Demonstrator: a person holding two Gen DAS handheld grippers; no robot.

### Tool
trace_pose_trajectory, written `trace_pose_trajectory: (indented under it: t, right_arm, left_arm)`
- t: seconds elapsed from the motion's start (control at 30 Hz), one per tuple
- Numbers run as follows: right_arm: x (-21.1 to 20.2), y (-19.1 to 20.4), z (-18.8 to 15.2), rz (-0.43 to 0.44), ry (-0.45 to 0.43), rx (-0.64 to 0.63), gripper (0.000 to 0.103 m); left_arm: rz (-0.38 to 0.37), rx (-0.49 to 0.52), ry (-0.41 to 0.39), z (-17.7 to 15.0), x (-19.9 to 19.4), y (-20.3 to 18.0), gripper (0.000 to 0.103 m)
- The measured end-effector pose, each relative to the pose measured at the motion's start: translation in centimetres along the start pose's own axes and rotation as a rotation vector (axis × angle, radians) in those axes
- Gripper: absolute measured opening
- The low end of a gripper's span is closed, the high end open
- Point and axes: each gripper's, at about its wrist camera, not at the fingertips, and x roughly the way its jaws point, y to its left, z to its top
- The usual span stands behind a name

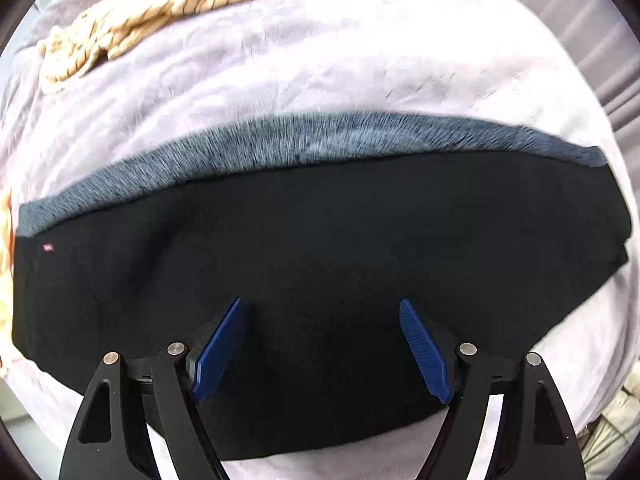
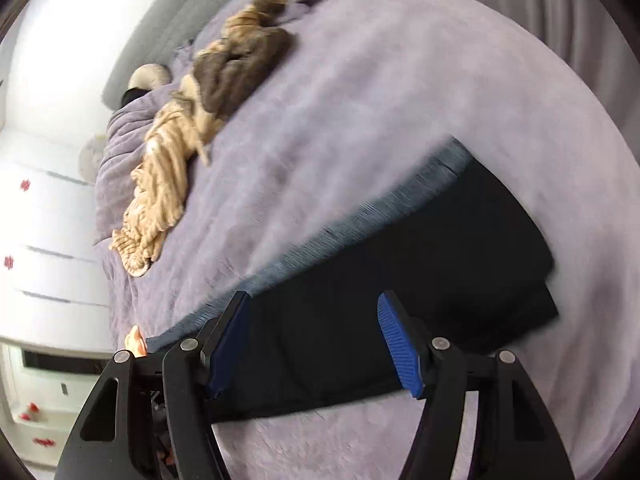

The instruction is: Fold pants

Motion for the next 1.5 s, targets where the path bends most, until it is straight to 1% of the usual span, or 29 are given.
trace_pose_trajectory:
  t: [0.1,0.2,0.23,0.3,0.33,0.37,0.43,0.47,0.53,0.6,0.63,0.67,0.7,0.73,0.77,0.8,0.83,0.87,0.93,1.0,1.07,1.13,1.17,1.2,1.27,1.3,1.33,1.4,1.5]
  right_arm:
    - [1.2,-4.9,-2.0,-0.027,0.034,0.136,0.069]
    - [2.8,-8.4,-2.7,0.039,0.020,0.267,0.066]
    - [3.1,-9.0,-2.5,0.058,0.011,0.286,0.062]
    - [4.7,-9.9,-1.4,0.106,-0.003,0.331,0.046]
    - [5.6,-10.0,-1.0,0.114,0.006,0.351,0.015]
    - [5.9,-10.1,-0.8,0.119,0.020,0.376,0.008]
    - [4.5,-8.9,-1.1,0.153,-0.008,0.332,0.008]
    - [3.8,-8.3,-1.6,0.139,-0.012,0.283,0.008]
    - [3.5,-8.0,-3.0,0.071,0.015,0.225,0.008]
    - [5.2,-9.6,-4.2,-0.029,0.082,0.213,0.008]
    - [6.2,-10.7,-4.6,-0.027,0.107,0.227,0.008]
    - [6.5,-11.4,-4.8,0.004,0.111,0.259,0.010]
    - [6.1,-11.7,-4.9,0.032,0.101,0.294,0.014]
    - [5.4,-11.4,-4.9,0.013,0.099,0.302,0.021]
    - [4.5,-10.9,-5.0,-0.010,0.092,0.288,0.024]
    - [3.1,-10.1,-5.1,-0.005,0.065,0.256,0.024]
    - [1.6,-9.2,-4.9,0.028,0.023,0.218,0.024]
    - [0.5,-7.8,-4.5,0.057,-0.007,0.164,0.024]
    - [0.2,-5.6,-2.7,0.036,-0.017,0.055,0.024]
    - [1.5,-3.6,-0.4,-0.053,-0.023,-0.049,0.024]
    - [4.8,-2.8,2.1,-0.125,0.002,-0.114,0.024]
    - [8.2,-3.2,3.8,-0.217,0.061,-0.122,0.024]
    - [9.2,-3.6,4.6,-0.243,0.083,-0.119,0.020]
    - [9.9,-4.1,5.2,-0.246,0.081,-0.114,0.019]
    - [9.4,-5.0,6.2,-0.273,0.025,-0.089,0.013]
    - [8.8,-5.6,6.7,-0.289,0.000,-0.069,0.013]
    - [8.4,-6.3,7.2,-0.286,-0.015,-0.036,0.012]
    - [7.8,-7.0,7.4,-0.242,-0.003,0.018,0.013]
    - [6.6,-5.2,6.1,-0.222,0.014,-0.004,0.032]
  left_arm:
    - [0.001,-0.012,0.018,-0.2,0.8,-0.3,0.080]
    - [0.017,-0.011,0.013,-0.6,0.2,-1.1,0.080]
    - [0.019,-0.013,0.014,-0.6,0.2,-0.7,0.080]
    - [0.018,-0.018,0.020,-0.5,0.2,0.0,0.080]
    - [0.020,-0.016,0.024,-0.5,0.1,0.4,0.080]
    - [0.024,-0.013,0.022,-0.9,-0.2,1.8,0.080]
    - [0.030,-0.009,0.023,-1.6,0.2,3.1,0.080]
    - [0.026,-0.011,0.033,-2.0,0.4,3.3,0.080]
    - [0.015,-0.022,0.038,-2.3,0.8,3.6,0.084]
    - [0.029,-0.009,0.047,-2.3,0.8,3.5,0.085]
    - [0.046,0.006,0.060,-2.0,0.4,3.3,0.085]
    - [0.059,0.016,0.065,-1.5,0.3,3.0,0.084]
    - [0.062,0.030,0.055,-1.2,-0.6,2.8,0.084]
    - [0.045,0.036,0.033,-0.7,-1.6,2.6,0.084]
    - [0.032,0.040,0.018,-0.4,-2.2,2.4,0.084]
    - [0.016,0.049,-0.008,0.3,-3.0,1.9,0.084]
    - [0.010,0.057,-0.028,0.9,-3.4,1.5,0.084]
    - [0.007,0.068,-0.056,2.2,-3.5,0.6,0.084]
    - [0.016,0.070,-0.075,4.0,-2.6,-0.7,0.085]
    - [0.047,0.054,-0.085,6.0,-0.6,-2.3,0.084]
    - [0.090,0.037,-0.085,7.4,1.8,-3.5,0.085]
    - [0.119,0.029,-0.110,8.1,2.6,-3.3,0.093]
    - [0.123,0.019,-0.129,8.7,2.7,-3.6,0.097]
    - [0.123,0.005,-0.134,9.1,2.7,-3.1,0.097]
    - [0.137,-0.050,-0.115,9.6,2.4,-0.9,0.097]
    - [0.137,-0.090,-0.103,9.8,2.0,0.7,0.097]
    - [0.140,-0.117,-0.098,9.5,1.5,2.1,0.097]
    - [0.161,-0.149,-0.112,8.9,-0.4,4.8,0.097]
    - [0.208,-0.147,-0.124,6.9,-2.7,8.4,0.097]
